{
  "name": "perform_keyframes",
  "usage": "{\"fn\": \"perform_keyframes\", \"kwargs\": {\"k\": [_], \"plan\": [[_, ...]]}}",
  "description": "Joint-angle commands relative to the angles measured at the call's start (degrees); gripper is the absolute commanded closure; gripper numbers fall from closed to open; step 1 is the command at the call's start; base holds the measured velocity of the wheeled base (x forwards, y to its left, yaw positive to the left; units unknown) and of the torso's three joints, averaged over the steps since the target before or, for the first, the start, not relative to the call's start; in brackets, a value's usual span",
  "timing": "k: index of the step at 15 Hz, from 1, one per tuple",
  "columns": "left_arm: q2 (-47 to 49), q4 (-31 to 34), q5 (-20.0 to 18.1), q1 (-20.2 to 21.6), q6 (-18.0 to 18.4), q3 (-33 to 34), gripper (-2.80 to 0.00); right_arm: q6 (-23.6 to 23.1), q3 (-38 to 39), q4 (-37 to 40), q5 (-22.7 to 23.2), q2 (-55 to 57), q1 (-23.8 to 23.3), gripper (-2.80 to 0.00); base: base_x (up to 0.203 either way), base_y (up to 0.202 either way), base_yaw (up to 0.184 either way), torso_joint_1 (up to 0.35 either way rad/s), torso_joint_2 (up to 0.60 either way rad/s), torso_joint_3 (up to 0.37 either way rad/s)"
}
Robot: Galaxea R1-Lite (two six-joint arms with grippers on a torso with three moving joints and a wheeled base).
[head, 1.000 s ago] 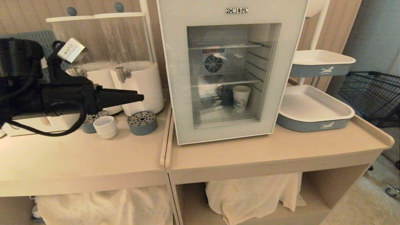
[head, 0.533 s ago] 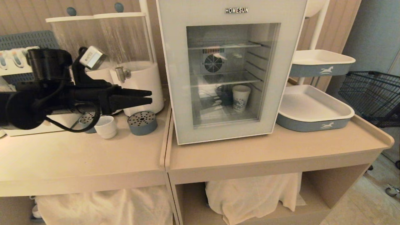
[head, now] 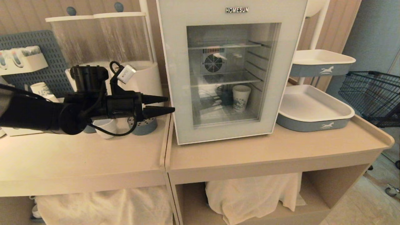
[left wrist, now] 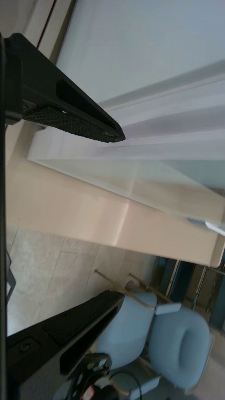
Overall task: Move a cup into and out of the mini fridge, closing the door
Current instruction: Open the freezer door
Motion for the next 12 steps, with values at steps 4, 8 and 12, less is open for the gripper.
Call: {"fn": "perform_keyframes", "kwargs": {"k": [4,8,12], "plan": [[1.3,-0.5,0.1,-0.6,-1.4,-1.0,-2.8,0.0,0.0,0.0,0.0,0.1,0.0,0.0,0.0,0.0,0.0,0.0,0.0,0.0],[2.2,-0.6,0.5,-0.6,-1.4,-2.2,-2.8,0.0,0.0,0.0,0.0,0.1,0.0,0.0,0.0,0.0,0.0,0.0,0.0,0.0],[2.4,-2.6,3.3,-0.4,-1.1,-2.0,-2.8,0.0,-0.1,0.2,0.0,0.1,0.0,0.0,0.0,0.0,0.0,0.0,0.0,0.0]]}}
